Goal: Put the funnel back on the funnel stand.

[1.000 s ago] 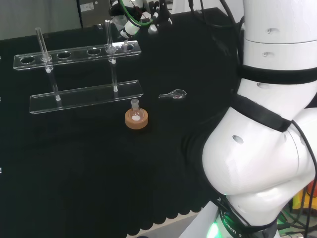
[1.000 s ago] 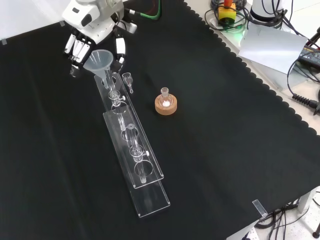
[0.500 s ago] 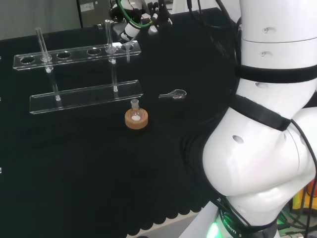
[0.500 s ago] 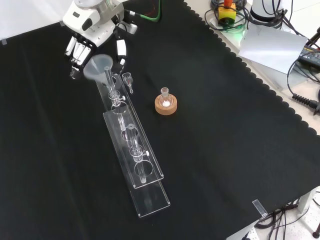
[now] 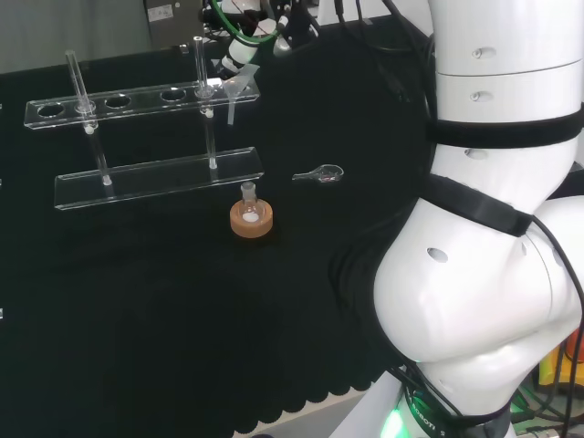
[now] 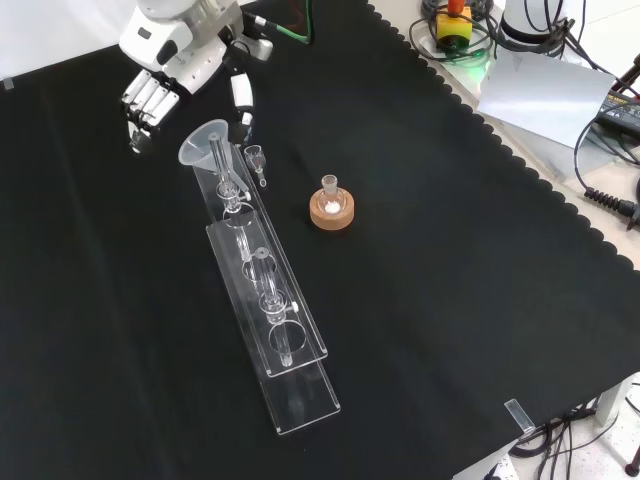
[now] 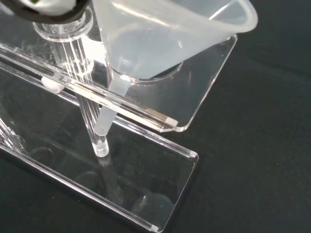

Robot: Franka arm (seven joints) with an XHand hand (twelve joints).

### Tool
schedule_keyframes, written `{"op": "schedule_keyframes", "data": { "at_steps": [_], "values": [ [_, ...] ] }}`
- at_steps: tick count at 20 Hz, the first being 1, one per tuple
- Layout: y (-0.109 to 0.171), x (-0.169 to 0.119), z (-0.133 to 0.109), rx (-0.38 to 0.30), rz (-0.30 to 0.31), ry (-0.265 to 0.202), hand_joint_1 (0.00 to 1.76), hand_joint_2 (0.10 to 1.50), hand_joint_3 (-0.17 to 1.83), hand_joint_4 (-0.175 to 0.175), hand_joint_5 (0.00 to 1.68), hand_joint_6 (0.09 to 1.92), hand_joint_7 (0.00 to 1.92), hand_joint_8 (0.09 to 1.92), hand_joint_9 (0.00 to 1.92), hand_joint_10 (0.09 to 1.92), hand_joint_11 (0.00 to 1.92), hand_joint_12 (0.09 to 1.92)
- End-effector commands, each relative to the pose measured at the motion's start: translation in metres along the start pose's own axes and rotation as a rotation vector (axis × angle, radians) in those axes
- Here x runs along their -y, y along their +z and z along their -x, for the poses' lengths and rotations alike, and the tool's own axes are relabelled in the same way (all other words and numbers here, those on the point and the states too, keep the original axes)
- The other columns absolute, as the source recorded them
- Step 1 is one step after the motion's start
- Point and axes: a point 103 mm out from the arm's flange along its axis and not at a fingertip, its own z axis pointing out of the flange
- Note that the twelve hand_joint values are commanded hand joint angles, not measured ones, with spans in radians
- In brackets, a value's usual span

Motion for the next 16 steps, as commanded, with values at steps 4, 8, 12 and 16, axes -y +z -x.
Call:
{"op": "schedule_keyframes", "data": {
  "at_steps": [4,8,12,16],
  "values": [
    [-0.025,0.045,0.002,0.028,0.078,0.013,0.66,0.67,0.4,-0.055,0.04,0.09,0.0,0.48,0.09,0.83,0.02,1.51],
    [-0.038,0.073,-0.002,0.032,0.111,0.026,0.66,0.67,0.39,-0.057,0.07,0.09,0.03,0.6,0.17,0.79,0.06,1.5],
    [-0.046,0.105,-0.008,0.029,0.136,0.044,0.66,0.67,0.4,-0.058,0.09,0.09,0.06,0.65,0.21,0.77,0.09,1.49],
    [-0.047,0.135,-0.021,0.027,0.147,0.059,0.66,0.67,0.4,-0.058,0.11,0.09,0.09,0.67,0.24,0.76,0.12,1.49]
  ]
}}
